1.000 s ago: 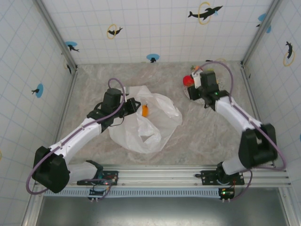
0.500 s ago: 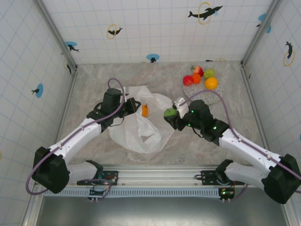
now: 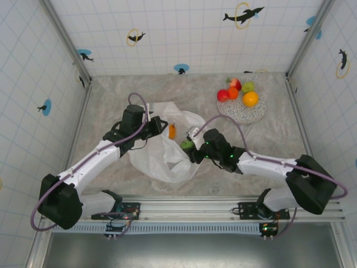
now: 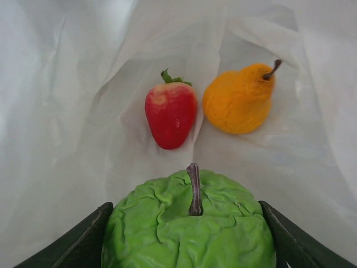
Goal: Place the fruits into the plastic bag
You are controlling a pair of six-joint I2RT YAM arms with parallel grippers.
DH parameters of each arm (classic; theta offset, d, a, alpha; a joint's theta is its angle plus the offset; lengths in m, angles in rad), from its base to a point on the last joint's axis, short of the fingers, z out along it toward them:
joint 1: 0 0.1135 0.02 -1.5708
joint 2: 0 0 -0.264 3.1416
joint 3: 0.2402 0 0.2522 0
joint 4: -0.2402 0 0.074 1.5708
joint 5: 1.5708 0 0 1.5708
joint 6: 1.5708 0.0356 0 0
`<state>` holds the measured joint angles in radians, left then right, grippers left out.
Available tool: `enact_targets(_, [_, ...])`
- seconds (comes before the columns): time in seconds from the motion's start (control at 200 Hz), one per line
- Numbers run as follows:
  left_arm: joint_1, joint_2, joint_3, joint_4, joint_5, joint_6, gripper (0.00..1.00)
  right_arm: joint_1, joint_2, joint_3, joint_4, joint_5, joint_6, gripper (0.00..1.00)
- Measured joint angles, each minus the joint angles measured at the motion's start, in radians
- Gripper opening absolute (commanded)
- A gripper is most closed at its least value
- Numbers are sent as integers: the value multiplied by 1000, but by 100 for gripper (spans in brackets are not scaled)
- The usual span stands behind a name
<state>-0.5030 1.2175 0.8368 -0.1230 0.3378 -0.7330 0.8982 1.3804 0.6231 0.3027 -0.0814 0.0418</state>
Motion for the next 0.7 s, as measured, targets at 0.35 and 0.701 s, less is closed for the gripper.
enact_targets(0.35, [0, 0, 0, 5, 43, 0, 0, 22, 252, 5, 289, 154, 153, 59])
enact_targets(0.701, [0, 32, 8, 19, 114, 3, 0, 72, 476, 153, 446, 328, 256, 59])
